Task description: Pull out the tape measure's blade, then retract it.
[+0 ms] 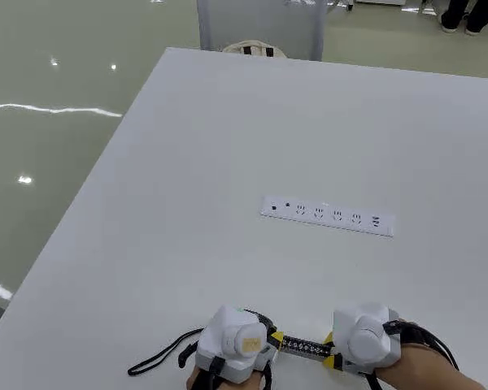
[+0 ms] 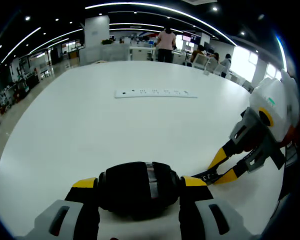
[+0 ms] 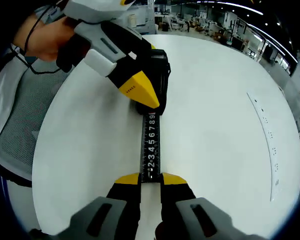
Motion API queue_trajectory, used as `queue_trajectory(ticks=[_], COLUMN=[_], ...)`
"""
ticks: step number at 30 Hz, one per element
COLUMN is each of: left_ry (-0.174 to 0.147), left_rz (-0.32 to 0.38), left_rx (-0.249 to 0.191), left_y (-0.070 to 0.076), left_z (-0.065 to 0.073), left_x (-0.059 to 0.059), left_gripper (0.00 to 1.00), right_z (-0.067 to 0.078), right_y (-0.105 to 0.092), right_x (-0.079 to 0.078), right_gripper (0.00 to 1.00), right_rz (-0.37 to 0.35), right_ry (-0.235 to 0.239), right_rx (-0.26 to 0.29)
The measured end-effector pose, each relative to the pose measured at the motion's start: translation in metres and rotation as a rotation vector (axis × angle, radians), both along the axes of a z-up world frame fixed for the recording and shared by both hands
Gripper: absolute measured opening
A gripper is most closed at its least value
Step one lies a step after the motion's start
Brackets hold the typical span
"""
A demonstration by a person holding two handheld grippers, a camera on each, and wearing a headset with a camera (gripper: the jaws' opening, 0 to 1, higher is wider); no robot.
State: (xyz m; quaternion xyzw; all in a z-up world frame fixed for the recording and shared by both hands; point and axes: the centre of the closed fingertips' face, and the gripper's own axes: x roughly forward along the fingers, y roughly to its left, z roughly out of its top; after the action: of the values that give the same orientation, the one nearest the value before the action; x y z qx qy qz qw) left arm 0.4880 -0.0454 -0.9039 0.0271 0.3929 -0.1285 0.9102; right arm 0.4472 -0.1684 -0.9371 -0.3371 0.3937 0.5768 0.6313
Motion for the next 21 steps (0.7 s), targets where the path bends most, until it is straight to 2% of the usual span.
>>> queue_trajectory(ticks=[21], left_ry=[0.004], left_rz=[-0.005], left_rx=[0.001], left_y=[-0.001], left_z=[-0.001], left_x=[0.000], left_gripper=[0.61], right_z=[0.000], right_y=[0.020], right_x=[0.003], right_gripper=[0.14], right_rz=[0.016], right_ry=[-0.005], right_rx=[0.007])
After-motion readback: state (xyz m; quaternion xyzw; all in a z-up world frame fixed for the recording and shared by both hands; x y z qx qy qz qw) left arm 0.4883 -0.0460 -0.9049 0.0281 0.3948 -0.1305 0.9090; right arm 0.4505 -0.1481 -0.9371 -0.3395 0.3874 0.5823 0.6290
